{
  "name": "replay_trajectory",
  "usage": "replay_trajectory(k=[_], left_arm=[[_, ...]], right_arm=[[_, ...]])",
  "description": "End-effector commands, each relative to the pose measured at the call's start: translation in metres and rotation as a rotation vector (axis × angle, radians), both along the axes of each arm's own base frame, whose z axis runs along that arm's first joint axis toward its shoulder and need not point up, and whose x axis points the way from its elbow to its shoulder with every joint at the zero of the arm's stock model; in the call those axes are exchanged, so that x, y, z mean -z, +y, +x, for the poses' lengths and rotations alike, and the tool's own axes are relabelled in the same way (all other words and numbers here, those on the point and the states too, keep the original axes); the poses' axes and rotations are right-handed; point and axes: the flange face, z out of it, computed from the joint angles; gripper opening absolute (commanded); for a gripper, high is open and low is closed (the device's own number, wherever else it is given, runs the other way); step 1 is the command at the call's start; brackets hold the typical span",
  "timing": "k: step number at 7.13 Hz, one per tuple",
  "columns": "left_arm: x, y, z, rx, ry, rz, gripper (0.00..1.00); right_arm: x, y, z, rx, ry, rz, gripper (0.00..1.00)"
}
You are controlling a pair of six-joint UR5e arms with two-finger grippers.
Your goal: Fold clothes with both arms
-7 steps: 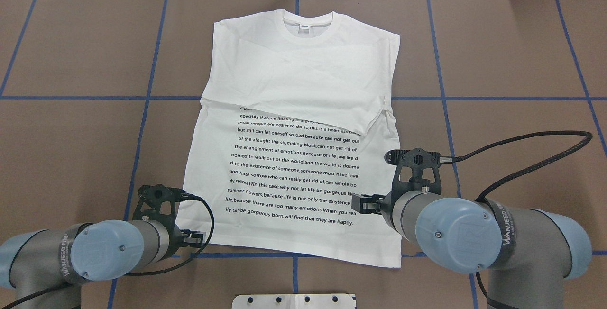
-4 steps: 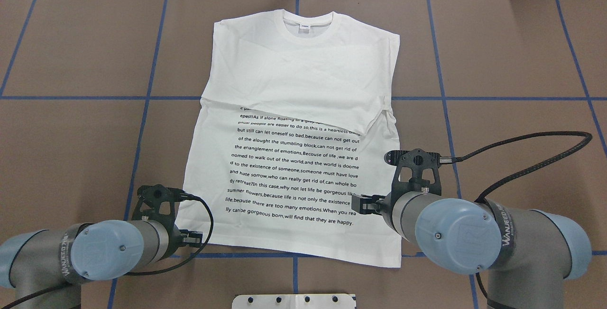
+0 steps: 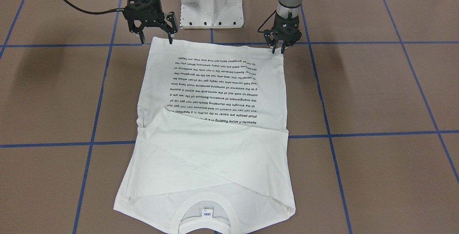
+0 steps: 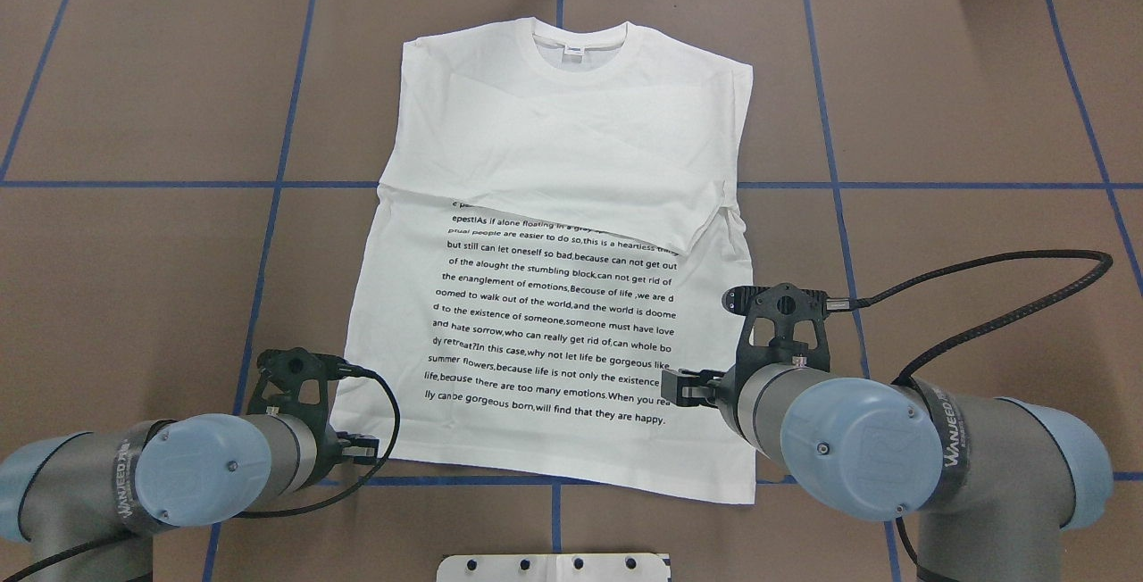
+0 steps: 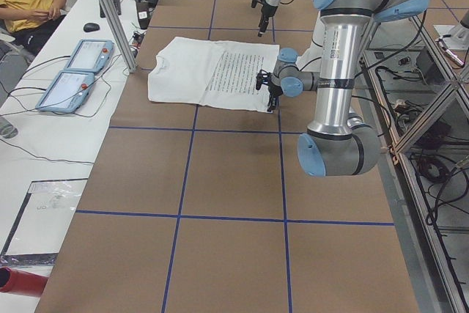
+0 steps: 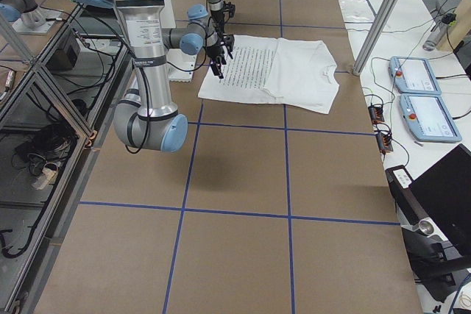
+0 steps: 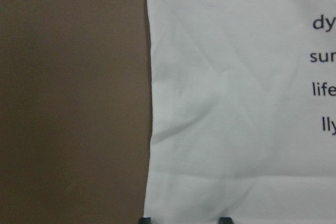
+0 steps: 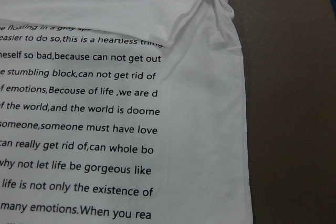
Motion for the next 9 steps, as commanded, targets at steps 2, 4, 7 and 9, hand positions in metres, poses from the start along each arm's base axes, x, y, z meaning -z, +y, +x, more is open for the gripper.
replay_trajectory(k=[2, 4, 7, 9], left_arm=[[0.014, 0.000, -0.008, -0.002, 0.025, 0.005, 0.00], [0.043, 0.000, -0.028, -0.007, 0.084, 0.026, 0.00], [0.062, 0.001, -0.035, -0.006, 0.126, 0.034, 0.00], [0.064, 0.001, -0.037, -0.005, 0.129, 0.035, 0.00]], right_arm=[[-0.013, 0.004, 0.003, -0.007, 0.027, 0.008, 1.00], [-0.034, 0.034, 0.002, -0.053, -0.002, -0.024, 0.99], [-0.090, 0.102, -0.021, -0.142, -0.007, 0.014, 0.57], [-0.095, 0.123, -0.035, -0.121, 0.001, 0.042, 0.58]])
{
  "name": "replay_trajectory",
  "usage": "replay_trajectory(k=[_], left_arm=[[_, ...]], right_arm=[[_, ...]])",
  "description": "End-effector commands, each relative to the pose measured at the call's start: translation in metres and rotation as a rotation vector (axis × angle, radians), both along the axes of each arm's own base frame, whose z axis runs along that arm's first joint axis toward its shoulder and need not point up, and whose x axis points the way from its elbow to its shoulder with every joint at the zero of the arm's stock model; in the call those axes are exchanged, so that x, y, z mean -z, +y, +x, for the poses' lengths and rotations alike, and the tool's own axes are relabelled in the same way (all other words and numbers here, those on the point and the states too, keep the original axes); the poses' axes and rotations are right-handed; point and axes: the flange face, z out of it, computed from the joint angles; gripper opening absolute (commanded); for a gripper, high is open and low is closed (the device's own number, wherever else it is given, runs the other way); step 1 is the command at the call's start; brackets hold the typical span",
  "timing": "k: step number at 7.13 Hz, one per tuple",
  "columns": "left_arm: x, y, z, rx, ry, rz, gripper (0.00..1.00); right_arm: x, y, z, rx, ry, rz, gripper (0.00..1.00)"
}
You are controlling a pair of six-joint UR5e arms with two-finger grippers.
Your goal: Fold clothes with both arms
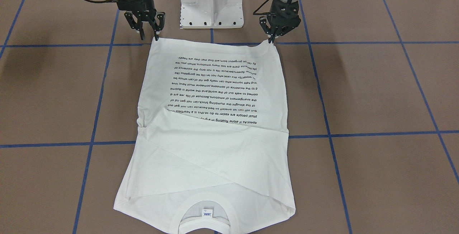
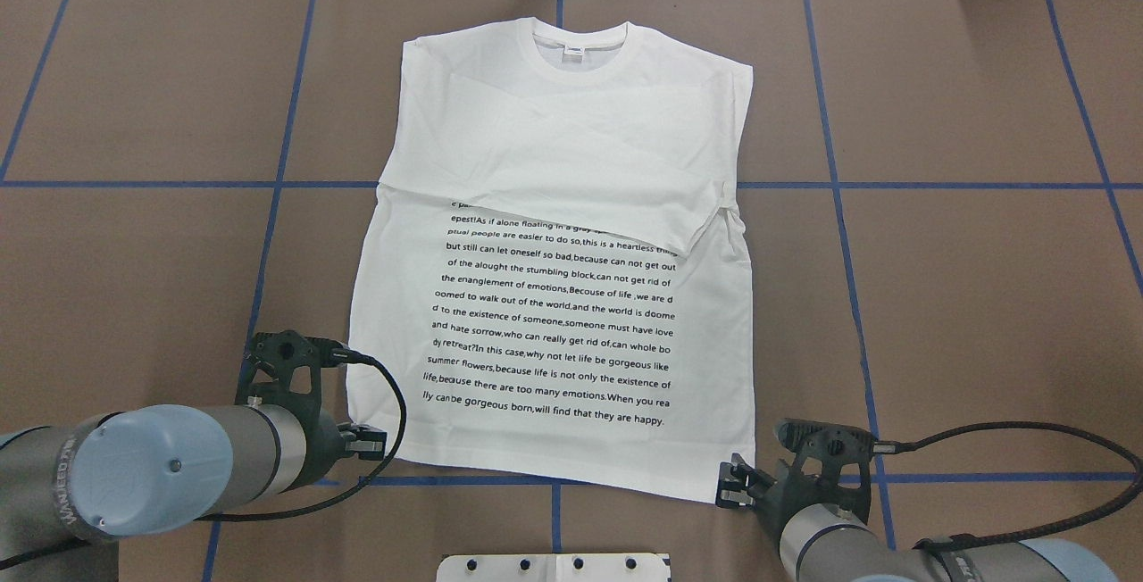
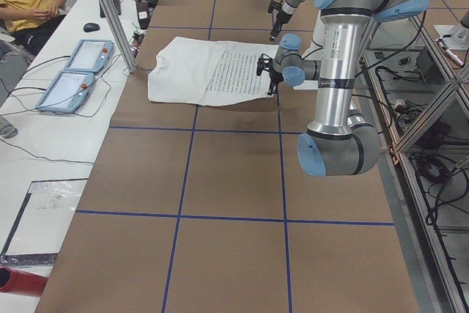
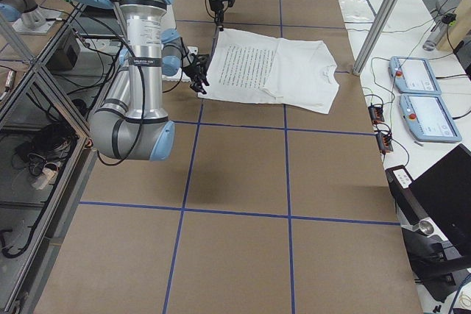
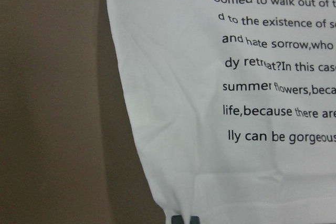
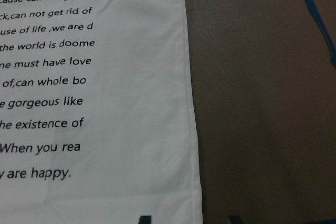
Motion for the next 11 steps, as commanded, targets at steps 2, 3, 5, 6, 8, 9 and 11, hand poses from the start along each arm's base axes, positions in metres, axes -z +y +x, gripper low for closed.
replay_trajectory(k=[2, 3, 5, 6, 8, 9, 11], left_arm=[[0.005, 0.001, -0.004, 0.000, 0.011, 0.002, 0.00], [0.005, 0.001, -0.004, 0.000, 0.011, 0.001, 0.00], [0.005, 0.001, -0.004, 0.001, 0.013, 0.000, 0.00], [0.004, 0.001, -0.005, 0.002, 0.012, 0.000, 0.00], [0.005, 0.001, -0.005, 0.002, 0.013, 0.000, 0.00], [0.006, 0.001, -0.006, 0.002, 0.016, 0.001, 0.00], [0.012, 0.003, -0.014, 0.002, 0.030, 0.004, 0.00]], right_arm=[[-0.019, 0.024, -0.022, 0.015, 0.038, 0.033, 0.58], [-0.020, 0.025, -0.023, 0.015, 0.039, 0.037, 0.58], [-0.023, 0.028, -0.025, 0.019, 0.045, 0.040, 0.49], [-0.023, 0.029, -0.026, 0.022, 0.046, 0.040, 0.38], [-0.023, 0.032, -0.028, 0.026, 0.044, 0.041, 0.11], [-0.020, 0.032, -0.029, 0.023, 0.039, 0.044, 0.00], [0.001, 0.026, -0.034, 0.013, 0.001, 0.040, 0.00]])
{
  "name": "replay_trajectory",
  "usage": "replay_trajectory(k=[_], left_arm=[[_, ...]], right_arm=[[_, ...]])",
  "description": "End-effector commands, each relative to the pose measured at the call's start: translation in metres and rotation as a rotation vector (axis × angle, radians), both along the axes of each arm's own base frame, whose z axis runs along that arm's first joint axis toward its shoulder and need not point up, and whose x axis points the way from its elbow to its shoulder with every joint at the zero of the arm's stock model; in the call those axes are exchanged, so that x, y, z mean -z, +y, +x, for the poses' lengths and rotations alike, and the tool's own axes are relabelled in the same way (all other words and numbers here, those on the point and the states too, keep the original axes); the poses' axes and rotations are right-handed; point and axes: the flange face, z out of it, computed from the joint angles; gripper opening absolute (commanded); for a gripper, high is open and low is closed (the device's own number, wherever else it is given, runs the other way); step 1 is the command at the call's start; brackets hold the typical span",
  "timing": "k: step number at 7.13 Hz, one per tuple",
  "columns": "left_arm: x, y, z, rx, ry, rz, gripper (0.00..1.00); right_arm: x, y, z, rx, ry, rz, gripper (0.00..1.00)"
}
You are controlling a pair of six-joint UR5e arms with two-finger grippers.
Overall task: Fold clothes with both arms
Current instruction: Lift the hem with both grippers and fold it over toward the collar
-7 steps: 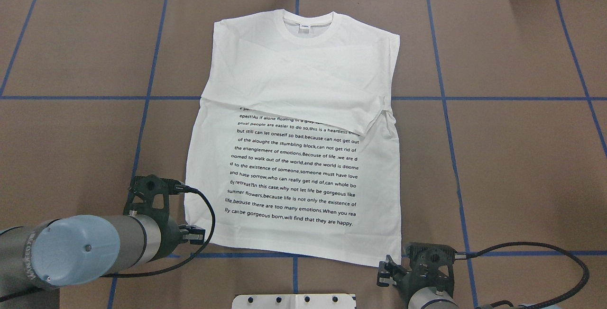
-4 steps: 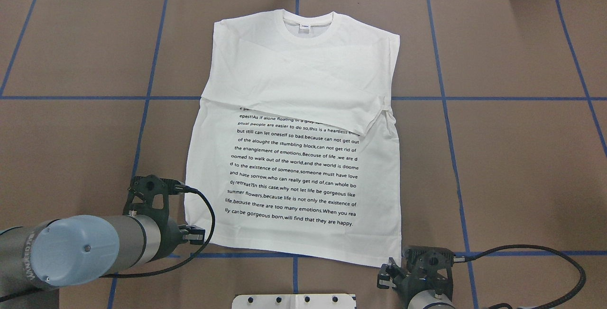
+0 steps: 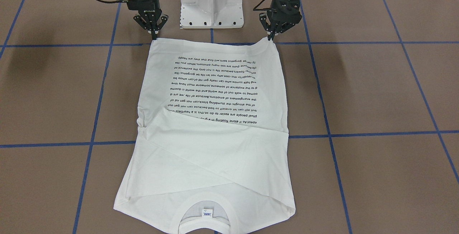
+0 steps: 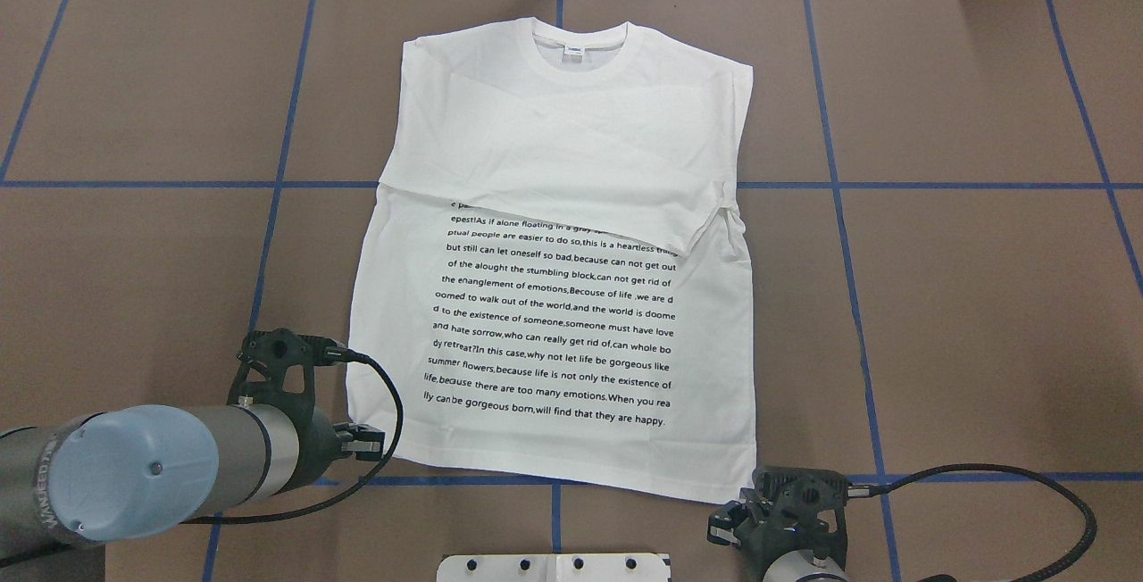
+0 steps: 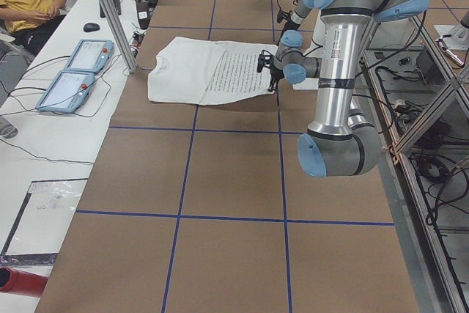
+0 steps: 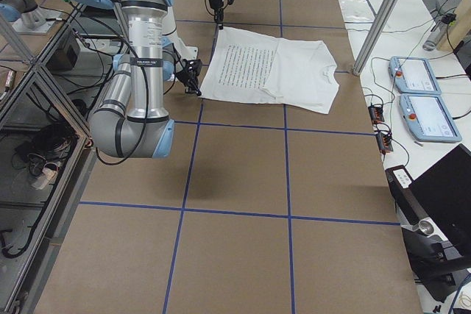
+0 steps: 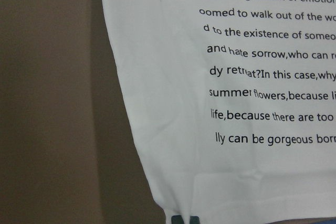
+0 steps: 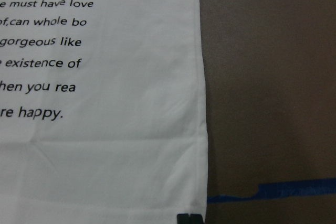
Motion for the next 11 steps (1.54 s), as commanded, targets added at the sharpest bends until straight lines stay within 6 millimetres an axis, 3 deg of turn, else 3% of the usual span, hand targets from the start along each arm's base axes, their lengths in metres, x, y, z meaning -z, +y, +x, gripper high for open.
replay_trajectory(k=[1, 2, 3, 4, 5, 6, 7, 8, 9, 11], left_arm=[[0.010, 0.002, -0.009, -0.002, 0.022, 0.005, 0.00], [0.023, 0.006, -0.021, -0.026, 0.056, -0.005, 0.00], [0.040, 0.015, -0.044, -0.058, 0.080, -0.021, 0.00], [0.074, 0.028, -0.082, -0.096, 0.096, -0.042, 0.00], [0.110, 0.045, -0.136, -0.137, 0.115, -0.064, 0.00], [0.133, 0.054, -0.170, -0.164, 0.126, -0.082, 0.00], [0.143, 0.043, -0.159, -0.145, 0.112, -0.093, 0.00], [0.143, 0.020, -0.134, -0.133, 0.073, -0.055, 0.00], [0.138, -0.017, -0.125, -0.091, 0.024, 0.003, 0.00], [0.121, -0.102, -0.141, 0.030, -0.079, 0.067, 0.00]], right_arm=[[0.028, -0.017, 0.007, -0.020, -0.048, -0.012, 0.00], [0.044, -0.030, 0.037, -0.026, -0.048, -0.032, 0.00], [0.081, -0.029, 0.085, 0.006, -0.036, -0.064, 0.00], [0.123, -0.018, 0.148, 0.079, -0.005, -0.126, 0.00], [0.155, -0.015, 0.186, 0.116, -0.017, -0.172, 0.00], [0.172, -0.026, 0.190, 0.099, -0.036, -0.202, 0.00], [0.175, -0.039, 0.195, 0.077, -0.036, -0.221, 0.00], [0.175, -0.055, 0.202, 0.045, -0.030, -0.218, 0.00], [0.185, -0.074, 0.203, 0.041, -0.031, -0.179, 0.00], [0.201, -0.134, 0.195, -0.035, 0.002, -0.110, 0.00]])
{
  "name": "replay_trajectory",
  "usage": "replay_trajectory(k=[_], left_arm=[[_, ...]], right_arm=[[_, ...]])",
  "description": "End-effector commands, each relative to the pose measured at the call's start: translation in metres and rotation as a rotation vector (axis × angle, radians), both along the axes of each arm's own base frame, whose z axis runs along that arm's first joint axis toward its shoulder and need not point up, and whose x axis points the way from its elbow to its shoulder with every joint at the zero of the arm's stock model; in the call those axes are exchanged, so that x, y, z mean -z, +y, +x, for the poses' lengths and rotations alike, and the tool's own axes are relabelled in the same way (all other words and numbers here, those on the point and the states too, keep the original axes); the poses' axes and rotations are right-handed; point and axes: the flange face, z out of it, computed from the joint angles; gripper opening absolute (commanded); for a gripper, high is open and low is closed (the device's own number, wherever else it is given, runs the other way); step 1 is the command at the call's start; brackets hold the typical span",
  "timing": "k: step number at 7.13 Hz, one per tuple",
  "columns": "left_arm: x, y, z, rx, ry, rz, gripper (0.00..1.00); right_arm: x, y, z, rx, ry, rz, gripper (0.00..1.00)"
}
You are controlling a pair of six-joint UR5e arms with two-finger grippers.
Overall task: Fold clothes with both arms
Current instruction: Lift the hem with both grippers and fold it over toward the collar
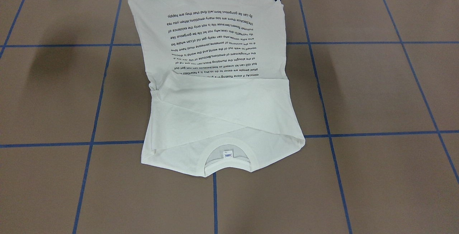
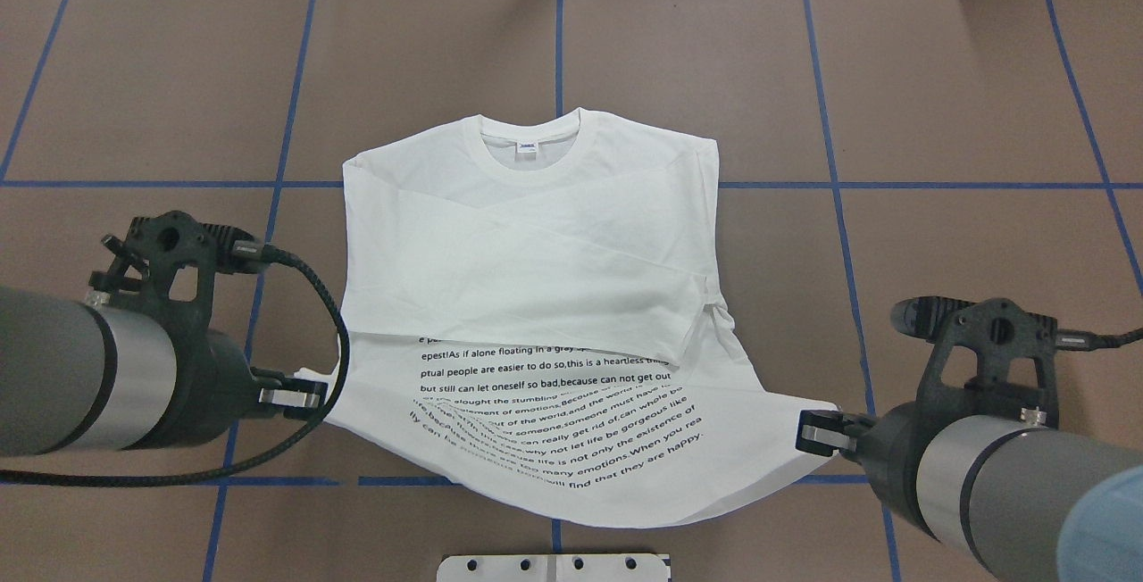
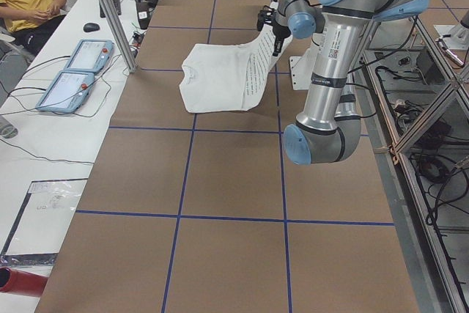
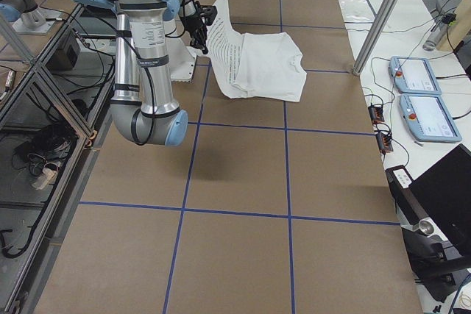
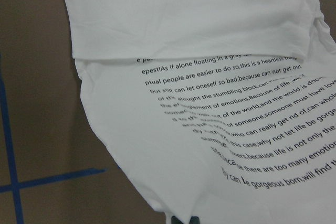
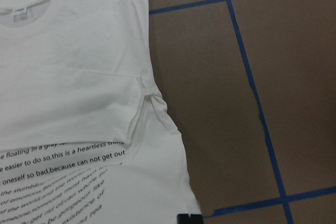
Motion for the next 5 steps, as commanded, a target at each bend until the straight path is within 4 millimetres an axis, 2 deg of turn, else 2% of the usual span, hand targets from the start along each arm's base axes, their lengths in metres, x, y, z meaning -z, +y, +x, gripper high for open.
replay_trajectory(k=[1, 2, 3, 4, 5], left_arm=[[-0.012, -0.098, -0.019, 0.119, -0.109, 0.069, 0.00], [-0.012, -0.133, -0.013, 0.156, -0.139, 0.062, 0.00], [-0.018, -0.160, 0.013, 0.170, -0.161, 0.058, 0.00], [-0.030, -0.183, 0.032, 0.198, -0.161, 0.085, 0.00], [-0.056, -0.206, 0.059, 0.208, -0.178, 0.083, 0.00]], right_arm=[[0.018, -0.076, -0.002, -0.052, 0.051, 0.048, 0.00], [0.024, -0.118, -0.017, -0.107, 0.083, 0.032, 0.00], [0.022, -0.160, -0.044, -0.142, 0.101, 0.037, 0.00], [0.008, -0.203, -0.063, -0.167, 0.099, 0.062, 0.00], [-0.013, -0.240, -0.078, -0.172, 0.113, 0.071, 0.00]])
